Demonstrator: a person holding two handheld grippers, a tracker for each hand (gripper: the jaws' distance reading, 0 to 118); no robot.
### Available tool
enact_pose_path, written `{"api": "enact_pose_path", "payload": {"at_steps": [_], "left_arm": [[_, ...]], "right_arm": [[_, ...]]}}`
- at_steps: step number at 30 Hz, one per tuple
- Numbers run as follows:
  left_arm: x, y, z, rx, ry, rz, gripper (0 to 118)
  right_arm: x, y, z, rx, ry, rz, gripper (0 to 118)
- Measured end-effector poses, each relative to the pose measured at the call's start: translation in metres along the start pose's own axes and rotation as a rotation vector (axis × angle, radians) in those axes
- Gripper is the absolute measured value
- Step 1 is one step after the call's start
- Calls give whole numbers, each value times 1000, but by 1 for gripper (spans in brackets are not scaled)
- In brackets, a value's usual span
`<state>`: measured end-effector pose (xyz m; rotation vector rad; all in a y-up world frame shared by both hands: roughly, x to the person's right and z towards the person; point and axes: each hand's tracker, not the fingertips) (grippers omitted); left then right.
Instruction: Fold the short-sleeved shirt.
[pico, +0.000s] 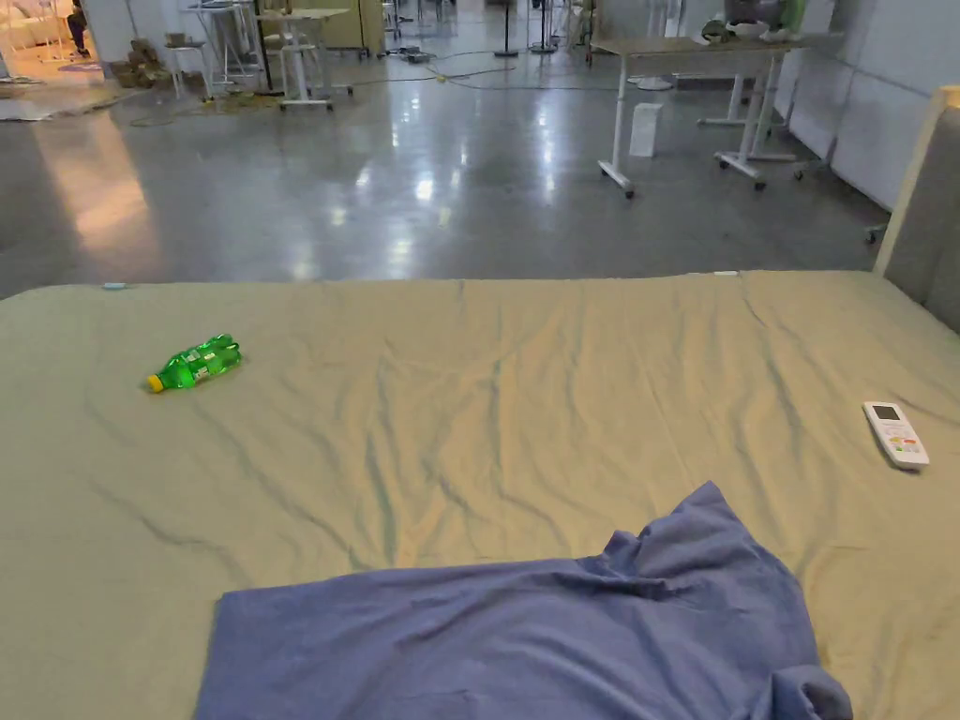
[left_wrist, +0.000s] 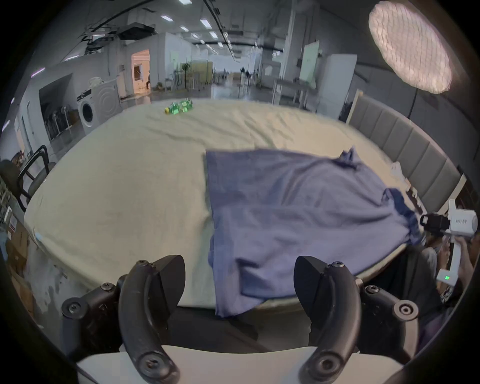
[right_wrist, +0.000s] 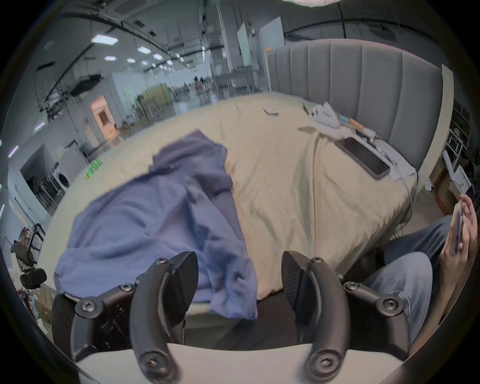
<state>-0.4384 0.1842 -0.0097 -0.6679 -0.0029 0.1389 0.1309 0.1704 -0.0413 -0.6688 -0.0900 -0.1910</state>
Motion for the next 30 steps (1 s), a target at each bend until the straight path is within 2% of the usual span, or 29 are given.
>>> {"api": "enact_pose_path", "payload": {"at_steps": [3,5,8,11,12,13,15,17,18,19,20,22,24,26,27,29,30], "left_arm": [[19,26,37,171,-32,27,87],[38,46,62,284,-62,12,87],[60,64,84,408,-57,-92,86],[98,78,100,495,-9,-215,85],[106,78,103,514,21,-256,85],[117,76,106,550,79,-310,81],[131,70,109,597,122,-421,65],[139,67,112,588,103,-424,39],[140,67,114,577,75,-428,19],[141,66,114,568,36,-422,5],[142,64,114,561,17,-413,5],[144,63,111,518,6,-410,0],[143,60,109,526,4,-408,0],[143,62,107,504,-11,-391,0],[143,62,107,507,-16,-384,0],[143,64,105,502,-14,-378,0],[143,64,105,501,-12,-381,0]], "right_arm": [[-19,22,28,141,70,58,70],[-51,45,60,282,115,126,70],[-76,57,85,483,142,229,70],[-93,67,100,567,196,290,70],[-98,70,101,548,199,282,70],[-100,69,102,530,200,271,70],[-105,67,104,526,216,300,69],[-108,62,104,539,225,334,40],[-111,61,105,547,218,354,18],[-113,59,105,536,208,354,2],[-113,58,104,552,199,383,2],[-112,54,100,467,232,340,0],[-116,55,103,543,217,412,0],[-118,53,101,501,214,396,0],[-120,54,104,545,199,442,0],[-119,52,100,500,212,409,0],[-120,53,102,526,211,430,0]]}}
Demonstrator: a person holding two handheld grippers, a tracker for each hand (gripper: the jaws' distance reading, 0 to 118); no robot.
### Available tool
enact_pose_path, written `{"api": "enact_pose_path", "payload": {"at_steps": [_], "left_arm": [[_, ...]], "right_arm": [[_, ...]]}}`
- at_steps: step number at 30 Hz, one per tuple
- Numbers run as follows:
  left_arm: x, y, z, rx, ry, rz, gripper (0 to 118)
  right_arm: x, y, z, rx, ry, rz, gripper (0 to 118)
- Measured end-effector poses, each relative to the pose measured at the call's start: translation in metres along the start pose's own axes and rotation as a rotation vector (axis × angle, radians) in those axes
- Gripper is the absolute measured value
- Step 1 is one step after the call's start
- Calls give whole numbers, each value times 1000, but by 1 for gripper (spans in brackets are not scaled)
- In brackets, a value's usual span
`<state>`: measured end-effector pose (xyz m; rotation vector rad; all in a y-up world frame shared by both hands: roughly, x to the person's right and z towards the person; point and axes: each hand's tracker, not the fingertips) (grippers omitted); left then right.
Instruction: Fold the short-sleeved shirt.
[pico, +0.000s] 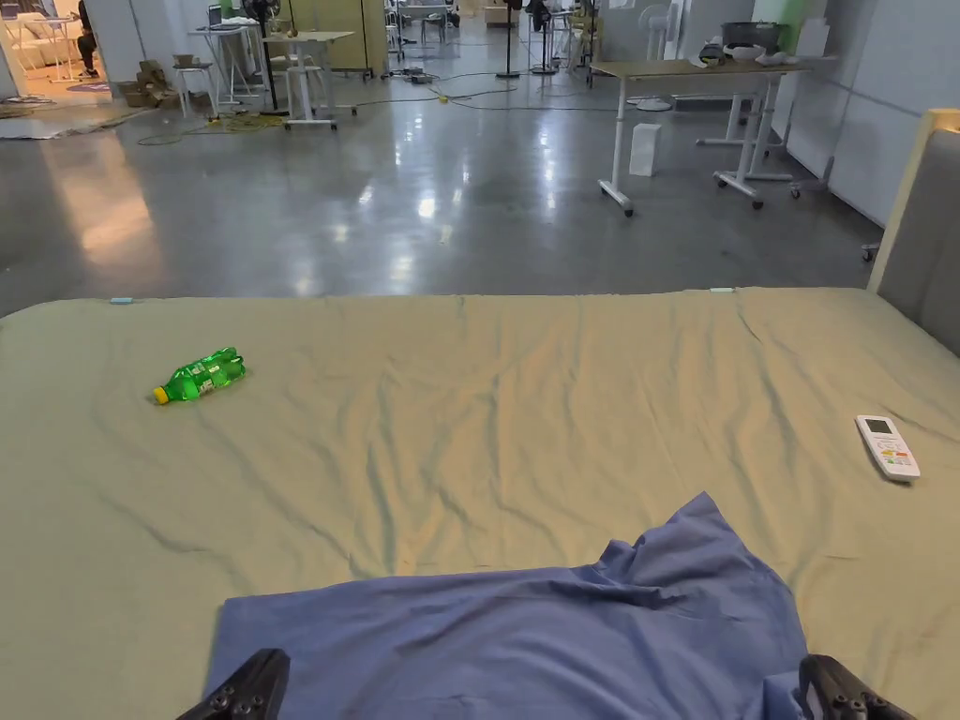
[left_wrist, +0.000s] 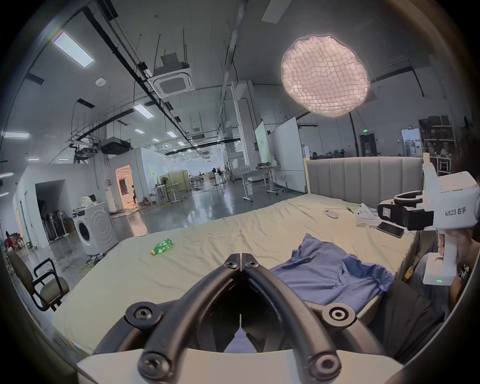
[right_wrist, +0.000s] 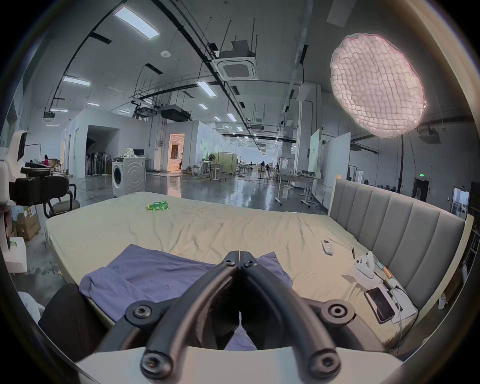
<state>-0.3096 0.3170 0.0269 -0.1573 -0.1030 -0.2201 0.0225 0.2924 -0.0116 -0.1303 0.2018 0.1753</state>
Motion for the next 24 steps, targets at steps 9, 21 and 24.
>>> {"api": "enact_pose_path", "payload": {"at_steps": [9,21,24], "left_arm": [[-7,-3,-2,-3,21,18,0],[-90,-44,-102,-280,143,217,0],[-123,-69,-160,-395,73,417,26]], "right_arm": [[7,-3,-6,-19,69,-126,0],[21,-37,-22,-155,40,-218,0],[29,-50,-25,-210,25,-214,0]]}}
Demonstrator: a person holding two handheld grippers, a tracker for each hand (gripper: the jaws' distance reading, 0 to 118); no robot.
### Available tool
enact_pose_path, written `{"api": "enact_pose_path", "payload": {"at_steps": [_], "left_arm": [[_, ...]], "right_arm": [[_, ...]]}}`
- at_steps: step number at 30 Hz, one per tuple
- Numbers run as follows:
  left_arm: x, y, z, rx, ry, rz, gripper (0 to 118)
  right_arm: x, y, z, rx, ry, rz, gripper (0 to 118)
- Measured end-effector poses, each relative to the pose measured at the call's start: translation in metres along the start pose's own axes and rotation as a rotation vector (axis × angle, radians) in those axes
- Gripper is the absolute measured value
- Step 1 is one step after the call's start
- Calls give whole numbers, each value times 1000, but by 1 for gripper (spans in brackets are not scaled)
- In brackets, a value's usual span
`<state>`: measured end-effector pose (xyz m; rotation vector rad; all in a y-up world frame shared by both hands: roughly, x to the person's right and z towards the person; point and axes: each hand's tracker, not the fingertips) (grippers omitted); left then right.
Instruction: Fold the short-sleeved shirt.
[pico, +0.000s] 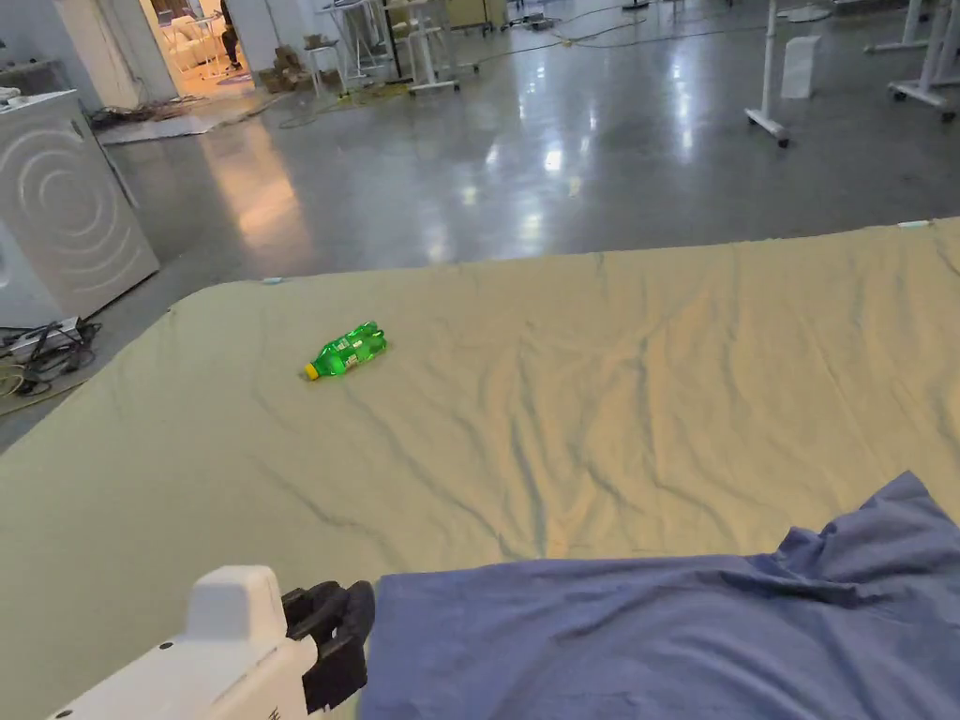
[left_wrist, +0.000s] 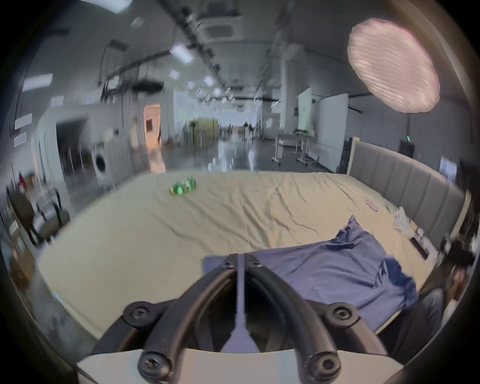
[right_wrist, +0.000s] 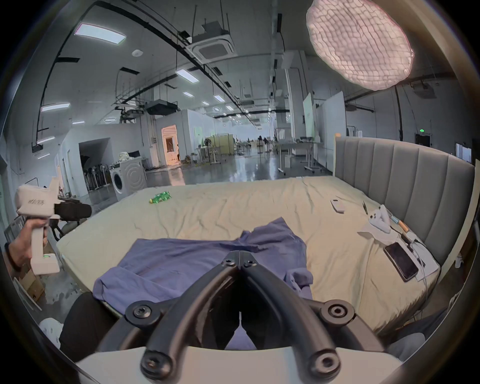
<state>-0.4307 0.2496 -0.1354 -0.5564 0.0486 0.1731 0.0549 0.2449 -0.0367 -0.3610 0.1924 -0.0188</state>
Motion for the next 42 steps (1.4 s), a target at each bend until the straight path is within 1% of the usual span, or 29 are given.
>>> {"api": "enact_pose_path", "payload": {"at_steps": [1,2,3,5,7,8,10,12,14,15,18,19,20,21,22,24,27,28,29,30,31,32,33,34,35,37,39,41,42], "left_arm": [[-11,1,-27,-40,4,39,60],[-20,1,-56,-88,0,80,81],[-23,2,-72,-130,-11,99,91],[-31,4,-121,-218,-22,204,91],[-41,6,-164,-273,-10,240,91],[-44,8,-185,-318,54,211,91],[-53,8,-217,-378,91,161,90],[-62,3,-243,-433,164,170,90],[-66,-5,-257,-486,227,175,78],[-62,-7,-260,-491,235,131,70],[-35,-6,-251,-471,215,-77,62],[-30,-5,-250,-461,175,-86,43],[-21,-6,-252,-476,127,-84,20],[-11,-9,-254,-501,97,-68,7],[-8,-14,-262,-528,82,-46,7],[-5,-19,-275,-564,150,-90,7],[-1,-6,-275,-600,117,-96,7],[-2,-4,-276,-613,106,-91,7],[-12,1,-285,-623,100,-74,7],[-13,2,-287,-628,100,-55,7],[-13,2,-288,-629,104,-41,7],[-12,0,-286,-628,107,-44,7],[-11,-2,-285,-630,109,-46,7],[-8,-2,-285,-633,112,-59,7],[-7,-2,-285,-637,113,-81,7],[-4,-3,-283,-640,116,-85,7],[-4,-3,-283,-643,115,-73,7],[-9,-1,-289,-646,114,-73,7],[-9,0,-290,-647,112,-92,7]], "right_arm": [[5,-3,-2,-16,1,-5,0],[8,-6,-5,-47,-2,-18,0],[11,-8,-7,-63,-6,-27,0],[17,-12,-9,-88,-20,-37,0],[19,-13,-8,-103,-42,-38,0],[21,-14,-6,-105,-48,-41,0],[23,-15,-4,-115,-56,-49,0],[25,-17,-2,-122,-78,-58,0],[27,-20,0,-132,-99,-67,0],[29,-21,0,-139,-106,-74,0],[33,-27,-2,-163,-115,-87,0],[35,-27,-4,-173,-115,-90,0],[36,-28,-6,-182,-111,-93,0],[37,-28,-9,-185,-109,-97,0],[39,-29,-12,-189,-104,-103,0],[44,-23,-23,-188,-97,-93,0],[57,0,-50,-174,-105,-30,0],[63,12,-65,-170,-106,-22,3],[72,24,-83,-209,-91,-26,15],[81,31,-103,-259,-67,-52,38],[92,39,-126,-243,-57,-60,71],[106,45,-158,-277,-32,-82,89],[115,48,-182,-333,-17,-107,98],[124,59,-218,-443,-19,-108,96],[130,62,-248,-529,-28,-82,94],[138,61,-300,-572,-76,20,94],[159,48,-352,-660,-129,33,91],[167,36,-383,-754,-192,14,86],[170,28,-390,-788,-217,7,86]]}}
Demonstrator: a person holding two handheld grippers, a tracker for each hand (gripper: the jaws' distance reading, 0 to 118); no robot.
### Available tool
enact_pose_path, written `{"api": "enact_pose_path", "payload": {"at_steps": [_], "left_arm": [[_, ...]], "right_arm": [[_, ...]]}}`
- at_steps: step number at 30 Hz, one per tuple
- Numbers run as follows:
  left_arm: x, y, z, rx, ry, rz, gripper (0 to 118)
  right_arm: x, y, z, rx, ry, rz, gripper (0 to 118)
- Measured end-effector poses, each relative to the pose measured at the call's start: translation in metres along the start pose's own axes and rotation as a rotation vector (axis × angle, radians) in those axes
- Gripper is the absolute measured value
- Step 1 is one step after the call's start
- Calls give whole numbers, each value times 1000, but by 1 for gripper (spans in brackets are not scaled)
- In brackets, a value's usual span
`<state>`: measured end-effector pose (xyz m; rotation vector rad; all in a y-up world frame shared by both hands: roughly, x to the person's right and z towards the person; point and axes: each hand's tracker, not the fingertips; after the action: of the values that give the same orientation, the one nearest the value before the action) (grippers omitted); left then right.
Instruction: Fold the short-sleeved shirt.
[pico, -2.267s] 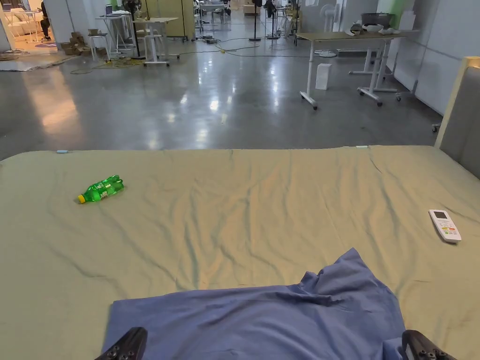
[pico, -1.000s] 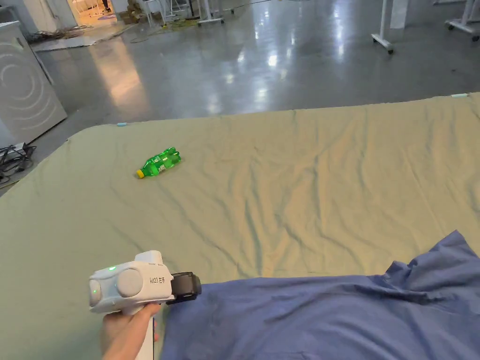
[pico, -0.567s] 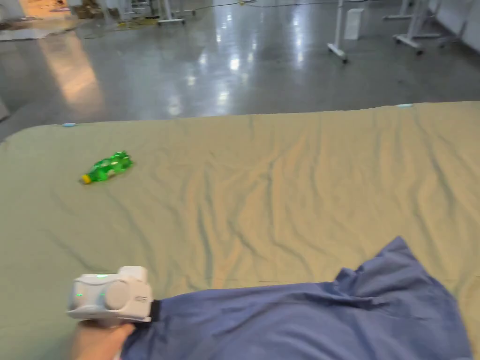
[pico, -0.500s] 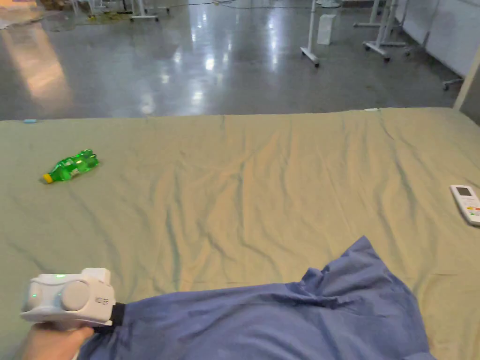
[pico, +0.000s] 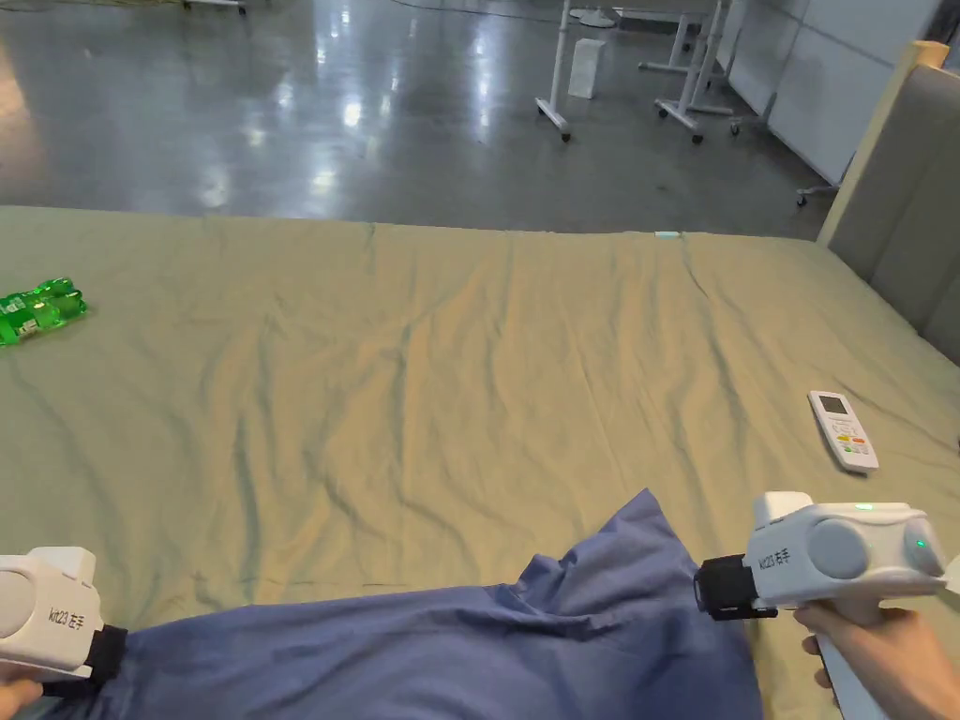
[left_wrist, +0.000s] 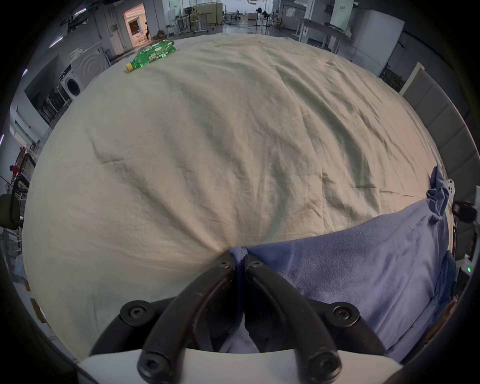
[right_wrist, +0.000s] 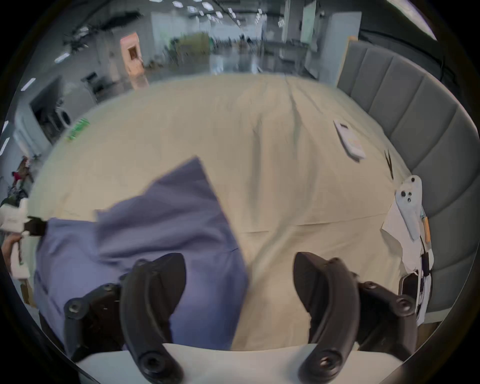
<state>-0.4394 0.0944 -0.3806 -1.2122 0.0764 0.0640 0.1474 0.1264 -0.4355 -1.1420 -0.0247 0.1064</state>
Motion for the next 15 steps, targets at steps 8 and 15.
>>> {"api": "enact_pose_path", "payload": {"at_steps": [8,15], "left_arm": [[17,-6,8,30,30,-74,7],[-28,-37,68,296,-280,81,6]], "right_arm": [[-11,-23,-5,73,58,67,25],[11,-49,57,357,212,-34,2]]}}
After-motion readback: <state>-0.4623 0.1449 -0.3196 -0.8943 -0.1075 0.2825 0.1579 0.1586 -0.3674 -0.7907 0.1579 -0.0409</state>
